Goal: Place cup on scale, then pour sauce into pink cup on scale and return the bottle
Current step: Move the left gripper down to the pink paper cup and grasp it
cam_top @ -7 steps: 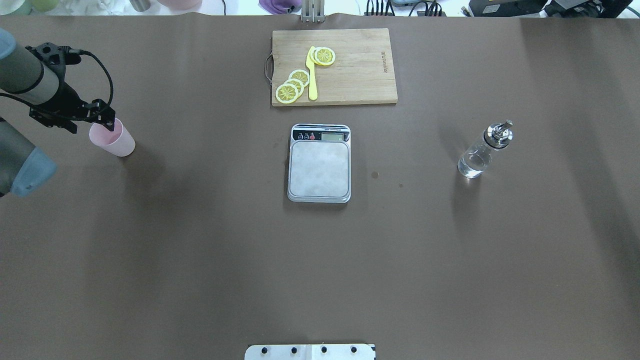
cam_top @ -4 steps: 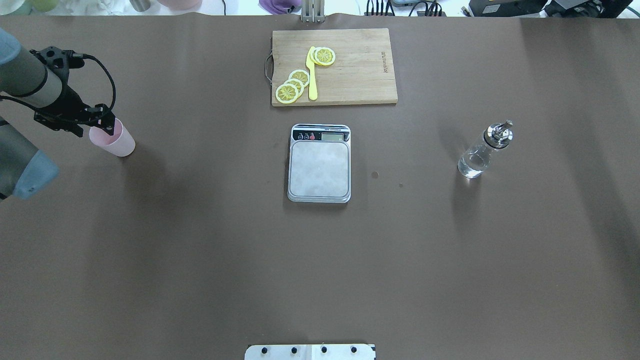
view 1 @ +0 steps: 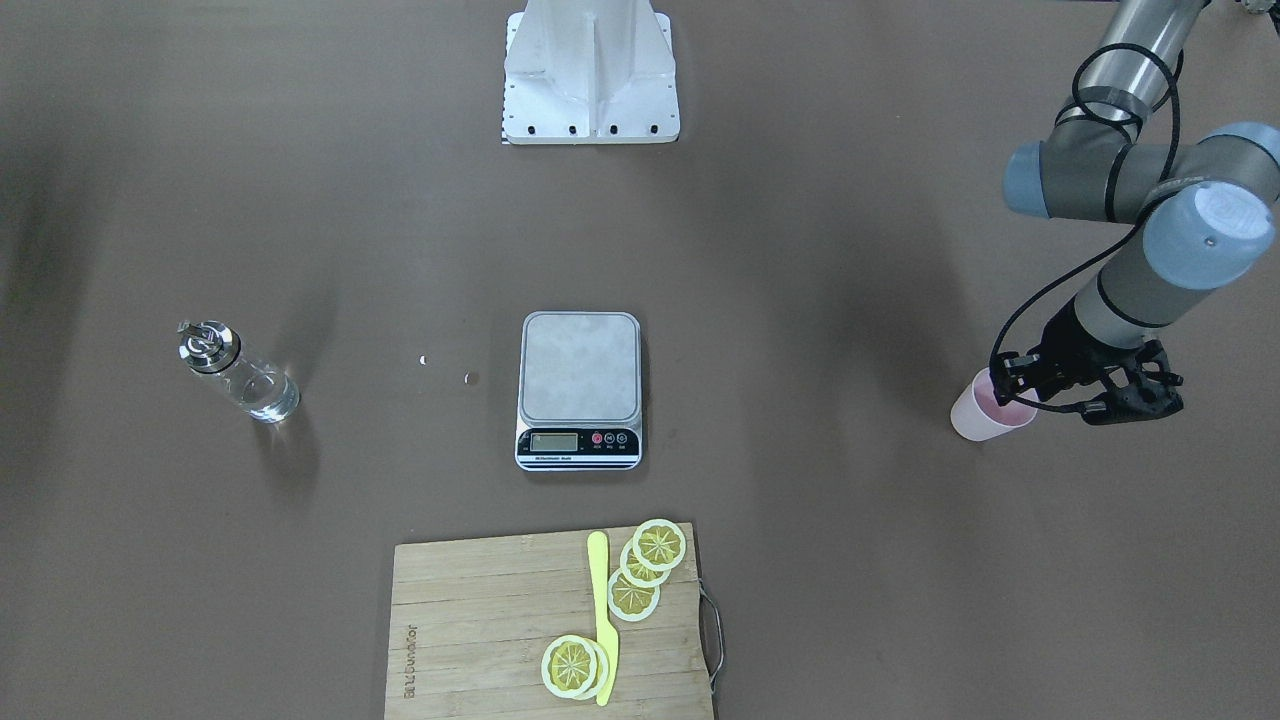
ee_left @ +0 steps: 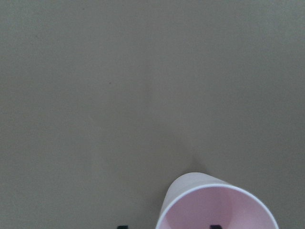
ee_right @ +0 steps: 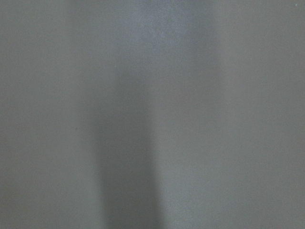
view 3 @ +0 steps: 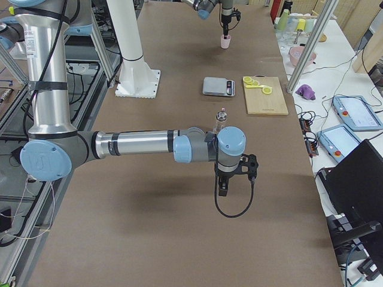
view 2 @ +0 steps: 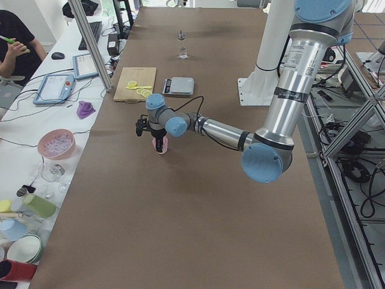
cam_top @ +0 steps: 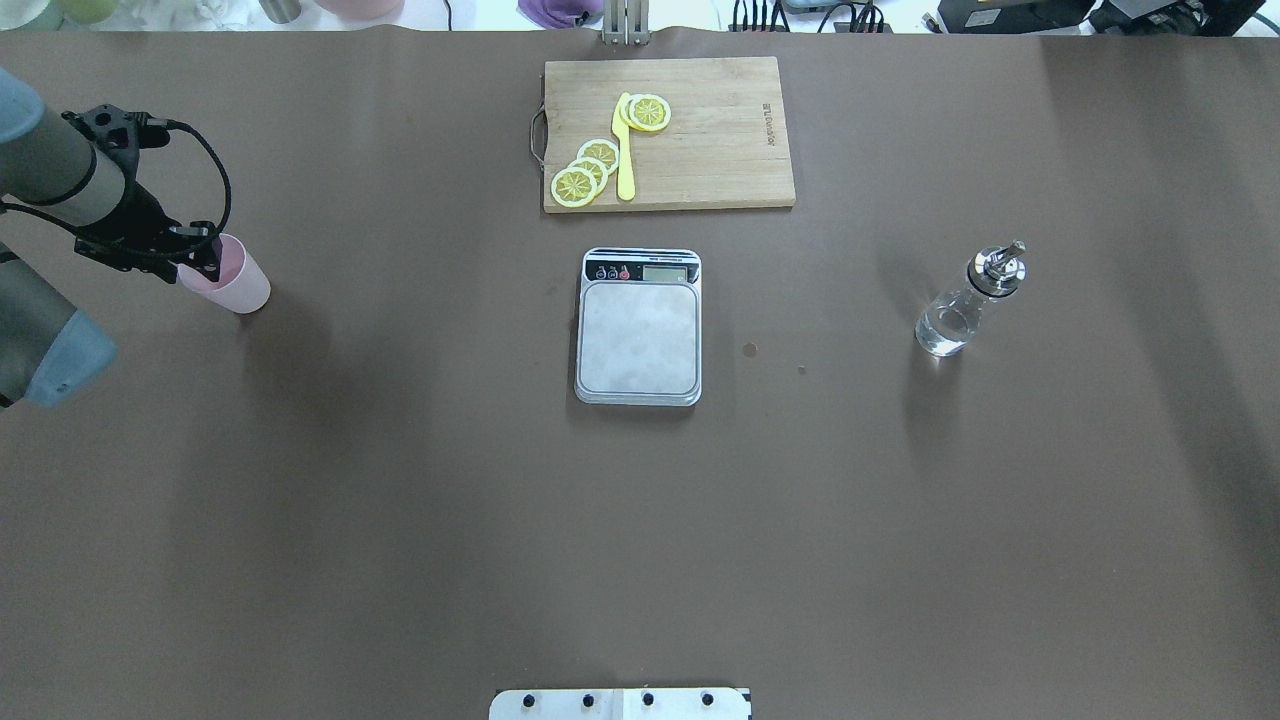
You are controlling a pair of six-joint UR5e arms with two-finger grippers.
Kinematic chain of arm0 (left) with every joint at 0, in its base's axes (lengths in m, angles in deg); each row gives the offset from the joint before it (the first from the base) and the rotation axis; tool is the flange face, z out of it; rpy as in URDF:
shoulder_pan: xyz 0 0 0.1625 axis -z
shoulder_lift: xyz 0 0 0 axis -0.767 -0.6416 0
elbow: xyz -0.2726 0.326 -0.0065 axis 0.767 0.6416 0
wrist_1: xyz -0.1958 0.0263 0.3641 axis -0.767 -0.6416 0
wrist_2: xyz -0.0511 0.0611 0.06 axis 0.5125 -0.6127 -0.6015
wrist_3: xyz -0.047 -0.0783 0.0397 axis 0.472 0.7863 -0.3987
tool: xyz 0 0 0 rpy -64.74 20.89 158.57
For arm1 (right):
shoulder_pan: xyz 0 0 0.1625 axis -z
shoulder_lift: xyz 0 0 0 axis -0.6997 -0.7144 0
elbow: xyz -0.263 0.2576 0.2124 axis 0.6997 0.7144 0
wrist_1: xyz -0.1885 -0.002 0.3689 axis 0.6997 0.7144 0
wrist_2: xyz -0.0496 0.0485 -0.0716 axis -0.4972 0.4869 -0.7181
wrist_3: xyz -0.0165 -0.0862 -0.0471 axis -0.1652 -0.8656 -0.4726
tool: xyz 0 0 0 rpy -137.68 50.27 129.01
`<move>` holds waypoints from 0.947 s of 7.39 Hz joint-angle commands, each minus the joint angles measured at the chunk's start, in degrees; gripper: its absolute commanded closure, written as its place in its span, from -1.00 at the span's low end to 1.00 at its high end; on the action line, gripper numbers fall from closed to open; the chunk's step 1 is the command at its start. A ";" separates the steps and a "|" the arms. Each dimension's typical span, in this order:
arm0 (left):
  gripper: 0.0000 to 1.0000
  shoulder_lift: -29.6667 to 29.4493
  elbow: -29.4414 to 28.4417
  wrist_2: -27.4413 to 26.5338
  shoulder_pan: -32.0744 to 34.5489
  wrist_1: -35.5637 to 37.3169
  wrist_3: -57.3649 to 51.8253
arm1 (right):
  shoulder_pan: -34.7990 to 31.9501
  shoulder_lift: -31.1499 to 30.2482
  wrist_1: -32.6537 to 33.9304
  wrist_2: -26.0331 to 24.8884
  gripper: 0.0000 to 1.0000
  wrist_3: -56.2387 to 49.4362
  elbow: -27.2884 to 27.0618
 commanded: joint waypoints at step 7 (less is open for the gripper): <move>1.00 -3.05 5.29 7.91 3.63 9.28 0.63 | 0.00 0.07 0.00 -0.34 -1.00 0.00 -0.11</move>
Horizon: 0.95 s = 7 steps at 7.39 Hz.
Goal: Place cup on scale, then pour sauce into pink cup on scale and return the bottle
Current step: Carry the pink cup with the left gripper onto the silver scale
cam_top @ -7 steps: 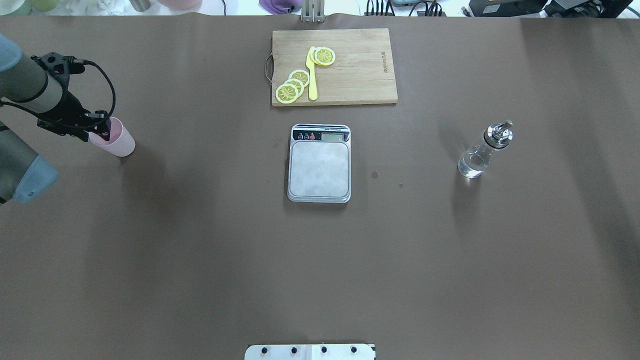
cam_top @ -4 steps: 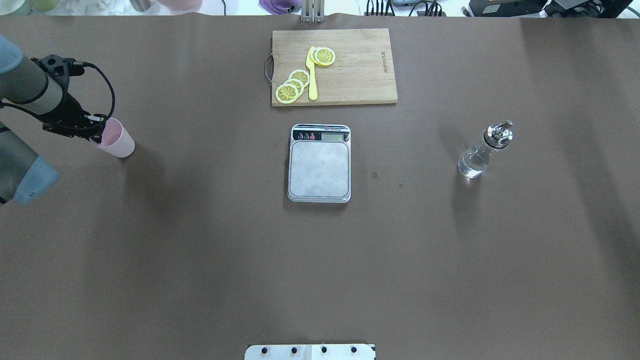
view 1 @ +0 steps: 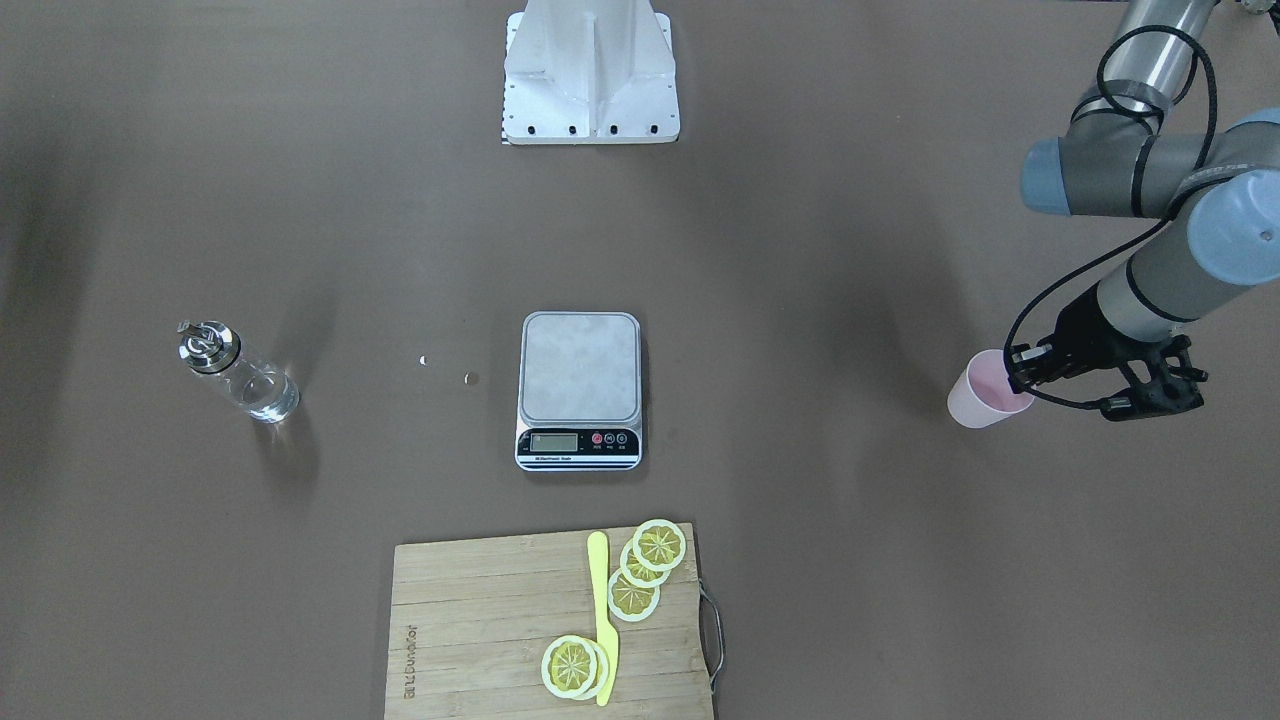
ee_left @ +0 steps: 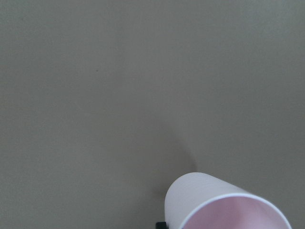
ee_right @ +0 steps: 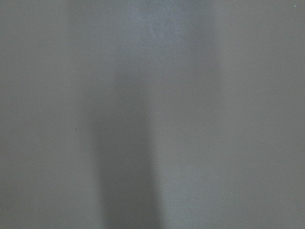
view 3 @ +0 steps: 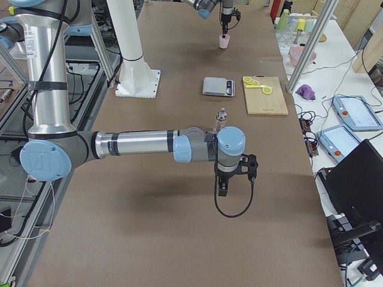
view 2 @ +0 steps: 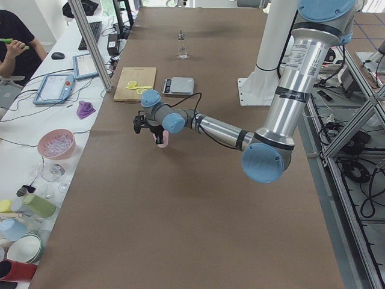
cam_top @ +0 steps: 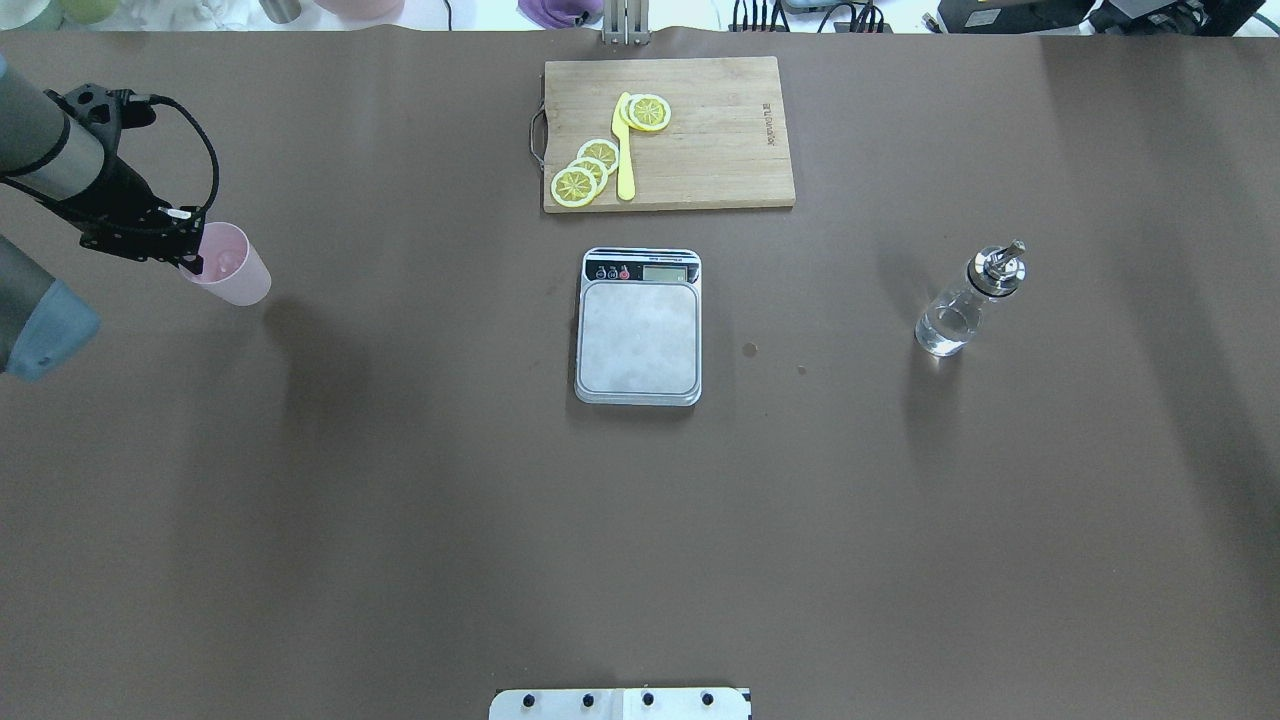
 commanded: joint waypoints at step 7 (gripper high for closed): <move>1.00 -23.85 4.56 -5.41 -14.75 16.50 37.72 | 0.00 0.02 -0.09 0.27 -1.00 -0.09 0.08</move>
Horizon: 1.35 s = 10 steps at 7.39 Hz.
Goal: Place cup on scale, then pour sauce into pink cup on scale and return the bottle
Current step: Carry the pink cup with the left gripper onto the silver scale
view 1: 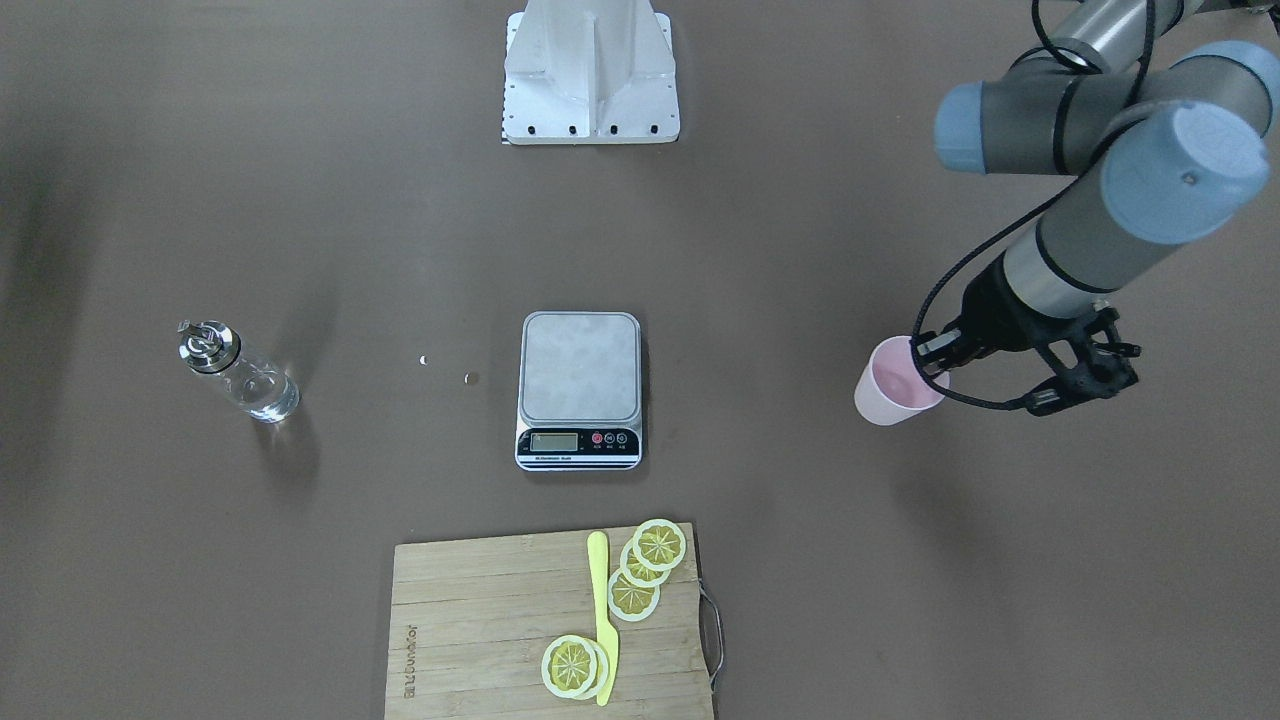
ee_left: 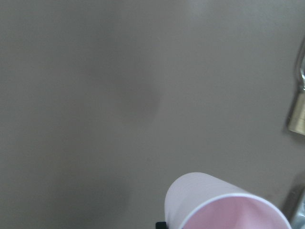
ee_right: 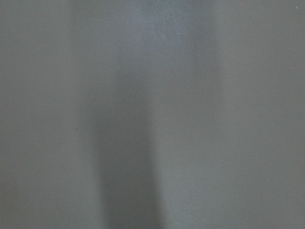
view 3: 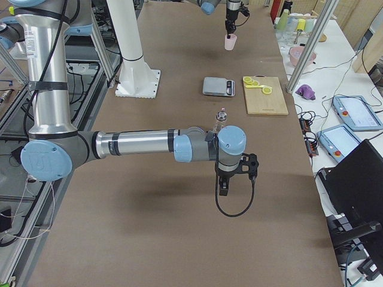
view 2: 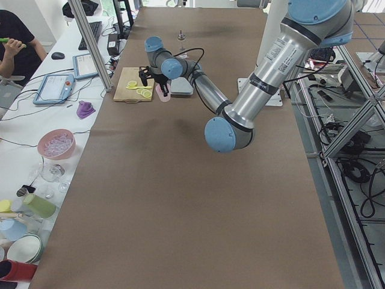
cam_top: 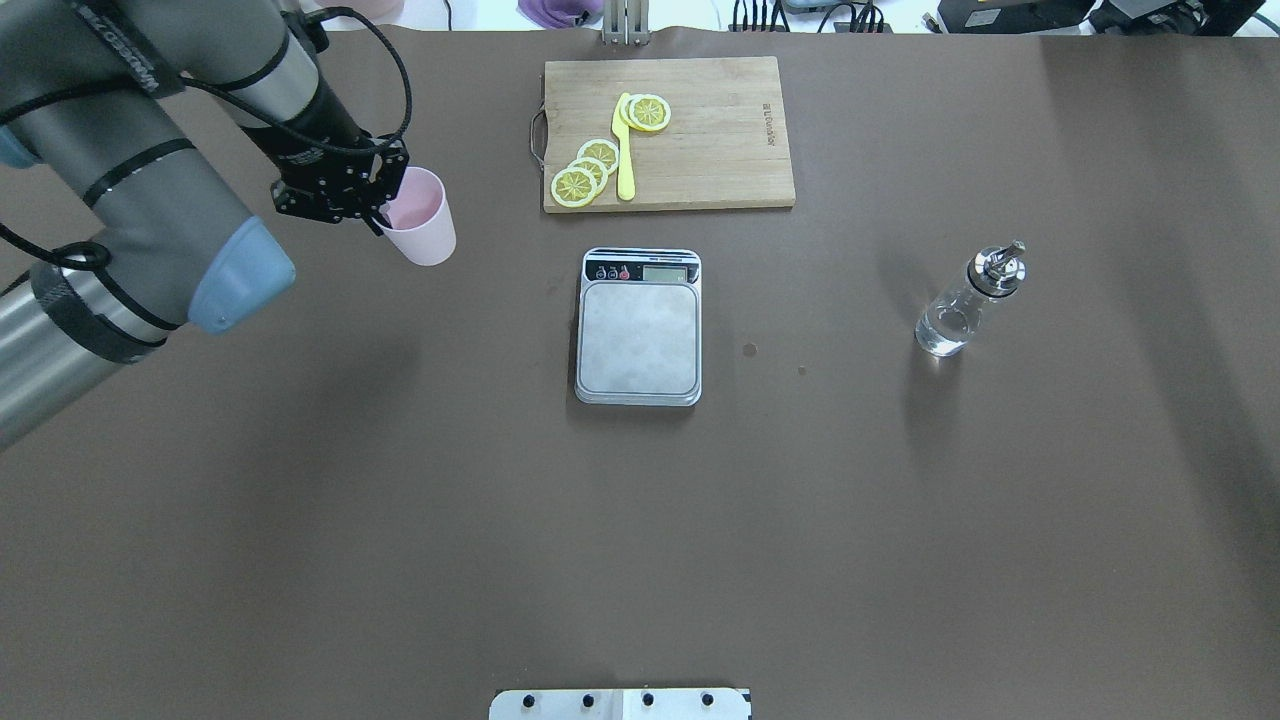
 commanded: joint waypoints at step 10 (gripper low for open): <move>1.00 -15.63 -14.70 -10.11 -14.75 -6.00 17.18 | 0.00 -0.01 0.02 0.28 -1.00 0.00 -0.40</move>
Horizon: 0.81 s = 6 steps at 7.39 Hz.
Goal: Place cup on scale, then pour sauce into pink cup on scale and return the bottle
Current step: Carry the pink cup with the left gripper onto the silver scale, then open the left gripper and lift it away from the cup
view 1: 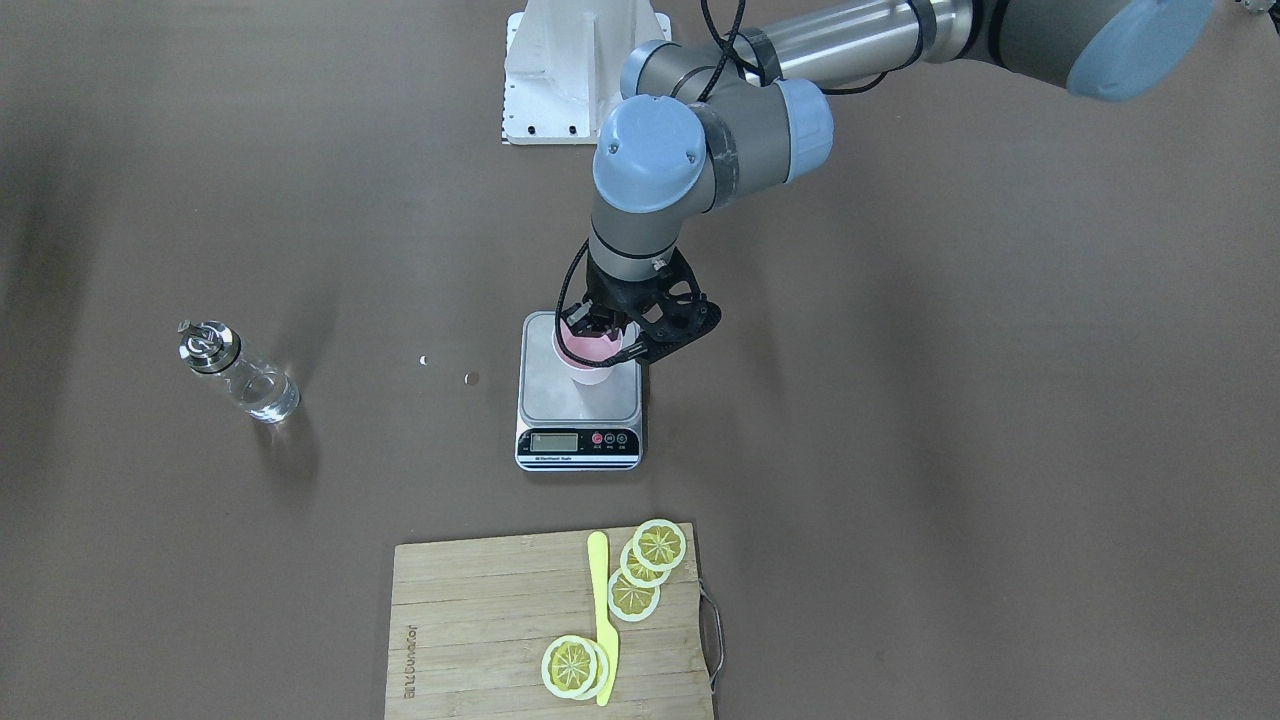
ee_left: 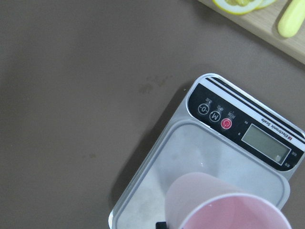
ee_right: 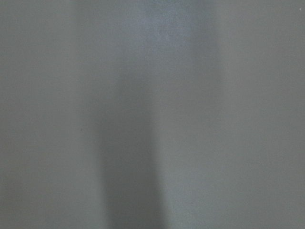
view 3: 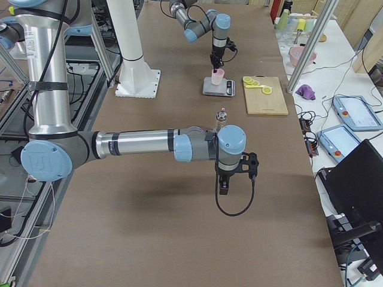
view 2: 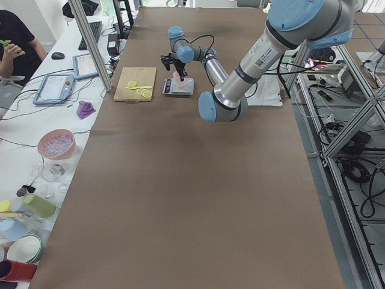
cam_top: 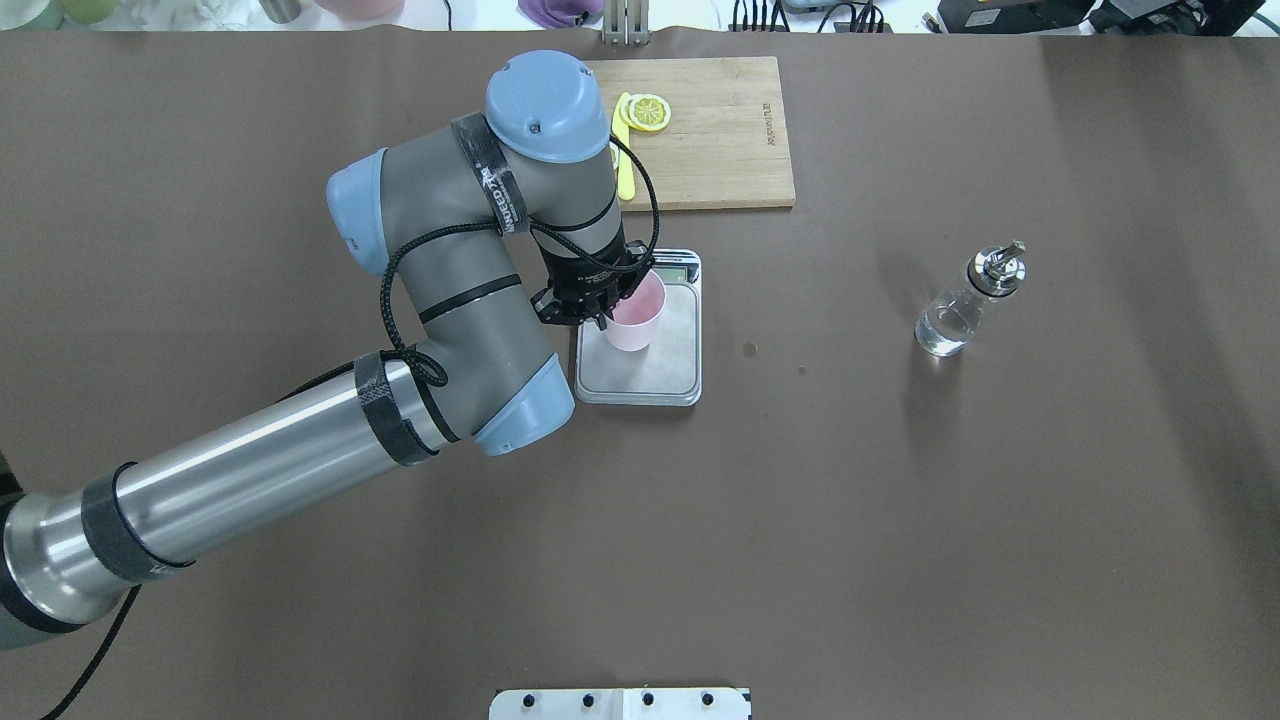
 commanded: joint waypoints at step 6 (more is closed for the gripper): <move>-0.96 2.00 2.97 -0.53 2.17 -4.73 4.46 | 0.00 0.23 0.00 -0.04 -1.00 -0.03 -0.11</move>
